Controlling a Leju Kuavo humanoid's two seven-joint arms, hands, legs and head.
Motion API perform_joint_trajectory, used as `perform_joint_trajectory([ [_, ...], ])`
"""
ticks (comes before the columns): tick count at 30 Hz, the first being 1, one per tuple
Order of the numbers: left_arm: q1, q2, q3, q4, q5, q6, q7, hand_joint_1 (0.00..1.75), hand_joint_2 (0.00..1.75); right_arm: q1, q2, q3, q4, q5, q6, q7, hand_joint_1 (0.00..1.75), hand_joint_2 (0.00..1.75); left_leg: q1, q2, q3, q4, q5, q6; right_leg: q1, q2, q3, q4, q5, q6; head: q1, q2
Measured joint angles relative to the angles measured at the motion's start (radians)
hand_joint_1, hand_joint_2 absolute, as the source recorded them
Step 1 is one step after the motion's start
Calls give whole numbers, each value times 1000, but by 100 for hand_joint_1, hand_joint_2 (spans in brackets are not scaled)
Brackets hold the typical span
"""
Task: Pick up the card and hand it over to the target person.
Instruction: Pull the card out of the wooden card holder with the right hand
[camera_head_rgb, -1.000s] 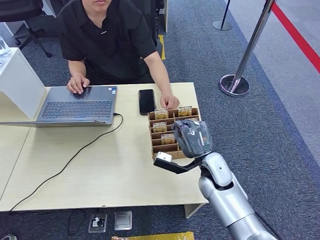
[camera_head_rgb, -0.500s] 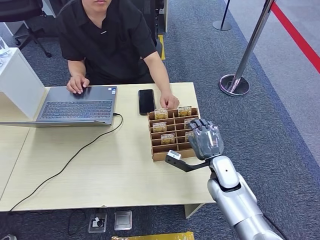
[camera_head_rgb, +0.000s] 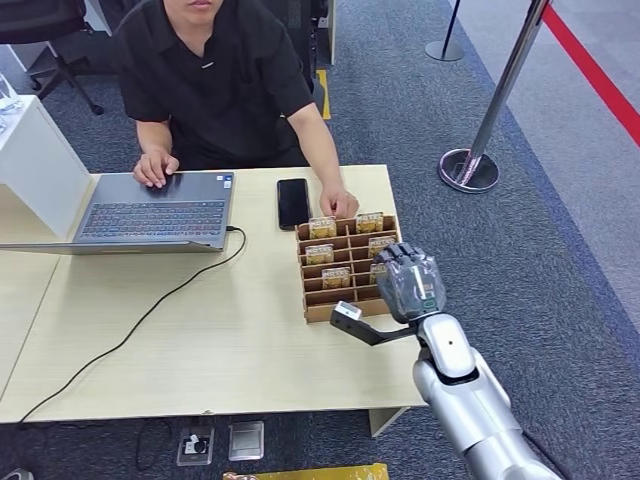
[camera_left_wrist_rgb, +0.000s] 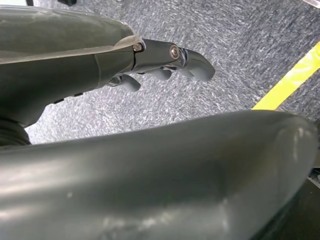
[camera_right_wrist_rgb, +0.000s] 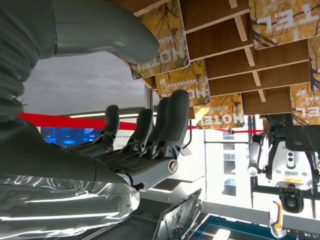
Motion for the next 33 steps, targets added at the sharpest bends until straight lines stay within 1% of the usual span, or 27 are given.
perform_joint_trajectory([
  [6, -5, 0, -5, -1, -5, -3, 2, 0, 0, -12, -8, -6, 16, -7, -9, -8, 75, 175, 0, -1, 0, 0, 0, 0, 0, 0, 0, 0, 0, 0, 0, 0],
  [11, -9, 2, -10, -3, -10, -5, 4, 0, 0, -20, -6, -7, 39, -13, -16, -10, 75, 175, 0, -1, 1, 1, -1, 0, 0, -1, 1, 1, -1, 0, 0, 0],
  [17, -8, 6, -9, -2, -10, -8, 4, 0, 0, -23, 2, -6, 69, -14, -13, -8, 65, 175, 0, -1, 1, 1, -1, 0, 0, -1, 1, 0, -1, 0, 0, 0],
  [22, -6, 5, -12, -1, -14, -9, 6, 0, 0, -40, 5, -10, 119, -12, -16, 2, 48, 175, 0, 0, 1, 0, 0, 0, 0, 0, 1, 0, -1, 0, 0, 0],
  [24, -8, 4, -15, -2, -16, -9, 8, 0, 0, -43, 4, -13, 137, -11, -18, 5, 48, 175, 0, -1, 1, 0, -1, 0, 0, 0, 1, 0, -1, 0, 0, 0],
  [28, -13, 4, -17, -2, -18, -12, 11, 0, 0, -41, 5, -14, 157, -8, -18, 9, 42, 175, 0, -2, 1, 0, 0, 0, 0, -1, 2, 0, -1, 0, 0, 0],
  [33, -11, 3, -15, -2, -16, -11, 11, 0, 0, -38, 7, -14, 164, -6, -18, 12, 40, 175, 0, -2, 2, 0, 0, 0, 0, -1, 2, 0, -1, 0, 0, 0],
])
